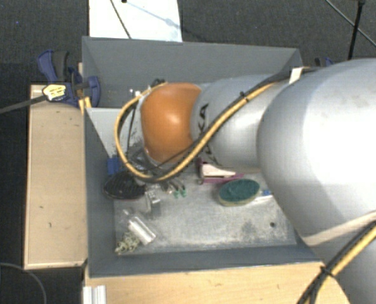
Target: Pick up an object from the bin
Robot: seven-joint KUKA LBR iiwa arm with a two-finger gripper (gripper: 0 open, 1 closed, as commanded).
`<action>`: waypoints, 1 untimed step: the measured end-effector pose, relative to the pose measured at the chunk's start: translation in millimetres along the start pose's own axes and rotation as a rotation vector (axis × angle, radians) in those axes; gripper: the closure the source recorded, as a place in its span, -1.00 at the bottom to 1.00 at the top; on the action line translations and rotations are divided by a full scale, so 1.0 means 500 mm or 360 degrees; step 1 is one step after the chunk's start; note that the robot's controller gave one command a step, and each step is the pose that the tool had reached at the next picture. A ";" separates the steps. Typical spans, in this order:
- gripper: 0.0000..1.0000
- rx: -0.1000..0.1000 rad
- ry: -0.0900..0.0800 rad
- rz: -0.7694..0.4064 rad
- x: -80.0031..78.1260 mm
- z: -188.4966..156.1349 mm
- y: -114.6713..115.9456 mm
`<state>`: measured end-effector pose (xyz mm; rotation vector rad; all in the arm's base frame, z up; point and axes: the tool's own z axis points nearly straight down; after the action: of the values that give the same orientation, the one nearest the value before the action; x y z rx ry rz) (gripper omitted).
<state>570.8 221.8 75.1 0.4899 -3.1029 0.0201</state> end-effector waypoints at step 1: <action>-1.00 -0.0006 0.0008 0.0393 -0.003 0.007 0.015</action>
Offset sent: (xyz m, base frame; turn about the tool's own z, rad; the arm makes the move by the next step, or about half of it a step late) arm -0.0019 0.0135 -0.0051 0.2438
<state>570.1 229.1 71.3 0.1041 -3.1360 0.0157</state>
